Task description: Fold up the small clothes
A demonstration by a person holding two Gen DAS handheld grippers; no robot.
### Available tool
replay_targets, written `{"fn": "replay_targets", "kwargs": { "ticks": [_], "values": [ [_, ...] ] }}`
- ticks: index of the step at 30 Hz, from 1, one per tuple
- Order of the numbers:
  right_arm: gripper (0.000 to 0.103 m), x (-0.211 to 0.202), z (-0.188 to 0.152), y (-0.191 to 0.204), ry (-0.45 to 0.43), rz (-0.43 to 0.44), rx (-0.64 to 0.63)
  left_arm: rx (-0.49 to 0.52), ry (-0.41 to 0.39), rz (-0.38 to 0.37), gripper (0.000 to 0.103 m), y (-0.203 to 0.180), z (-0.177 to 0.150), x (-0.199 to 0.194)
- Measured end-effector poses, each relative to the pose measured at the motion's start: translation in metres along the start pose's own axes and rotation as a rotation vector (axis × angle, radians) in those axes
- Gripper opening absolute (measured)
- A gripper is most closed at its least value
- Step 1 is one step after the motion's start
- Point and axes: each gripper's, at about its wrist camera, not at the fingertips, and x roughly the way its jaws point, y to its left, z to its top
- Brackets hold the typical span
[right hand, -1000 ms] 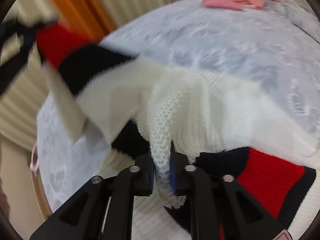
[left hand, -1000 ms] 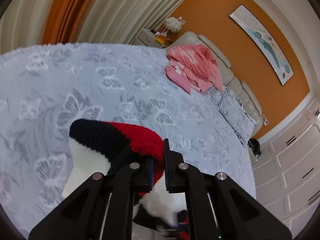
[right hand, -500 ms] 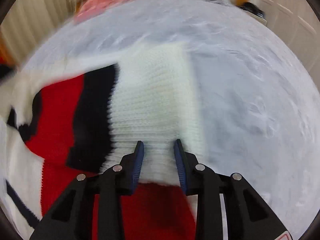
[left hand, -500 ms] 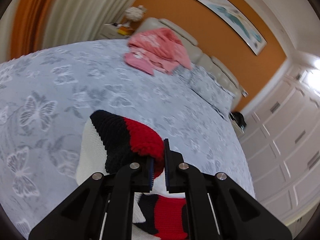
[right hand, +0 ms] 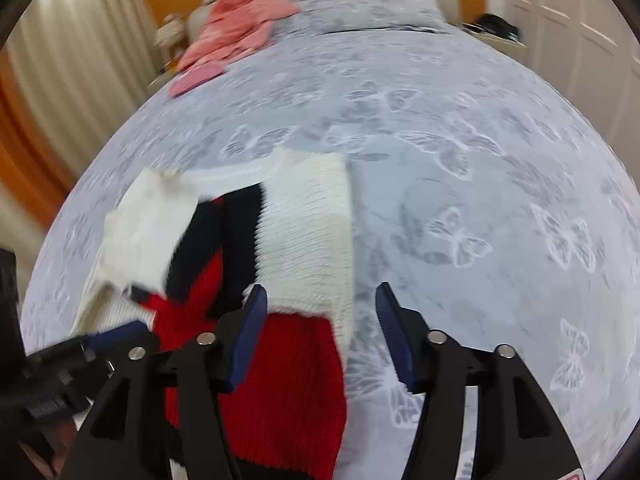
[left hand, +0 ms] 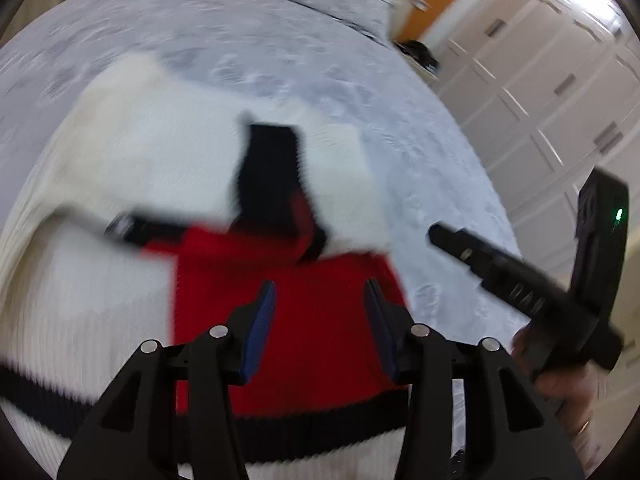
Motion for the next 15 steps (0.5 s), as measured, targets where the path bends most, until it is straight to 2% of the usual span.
{"fn": "replay_targets", "kwargs": {
  "ticks": [2, 4, 5, 6, 7, 8, 9, 10, 12, 13, 15],
  "values": [
    [0.065, 0.011, 0.005, 0.015, 0.003, 0.009, -0.065, -0.083, -0.05, 0.025, 0.049, 0.025, -0.004, -0.02],
    [0.065, 0.025, 0.011, 0.028, 0.024, 0.08, -0.064, -0.186, -0.111, 0.013, 0.057, 0.053, 0.001, -0.04],
    [0.067, 0.037, 0.016, 0.033, 0.061, 0.172, -0.026, -0.297, -0.159, -0.038, 0.065, 0.077, 0.006, -0.053],
    [0.067, 0.05, 0.019, 0.036, 0.106, 0.253, 0.016, -0.373, -0.178, -0.073, 0.069, 0.092, 0.008, -0.056],
    [0.066, 0.058, 0.02, 0.041, 0.134, 0.265, 0.056, -0.478, -0.189, -0.114, 0.069, 0.113, 0.009, -0.058],
    [0.067, 0.06, 0.019, 0.046, 0.13, 0.235, 0.067, -0.582, -0.188, -0.156, 0.069, 0.133, 0.012, -0.055],
    [0.067, 0.056, 0.018, 0.057, 0.097, 0.19, 0.042, -0.655, -0.186, -0.157, 0.069, 0.151, 0.015, -0.05],
    [0.067, 0.051, 0.018, 0.071, 0.051, 0.149, -0.018, -0.684, -0.187, -0.122, 0.068, 0.161, 0.016, -0.046],
    [0.071, 0.044, 0.015, 0.114, -0.02, 0.086, -0.221, -0.696, -0.203, -0.027, 0.067, 0.175, 0.023, -0.039],
    [0.072, 0.045, 0.013, 0.134, -0.026, 0.074, -0.311, -0.712, -0.213, -0.014, 0.067, 0.18, 0.027, -0.036],
    [0.073, 0.06, 0.009, 0.179, -0.026, 0.024, -0.521, -0.75, -0.226, -0.048, 0.065, 0.19, 0.034, -0.032]
  ]
}}
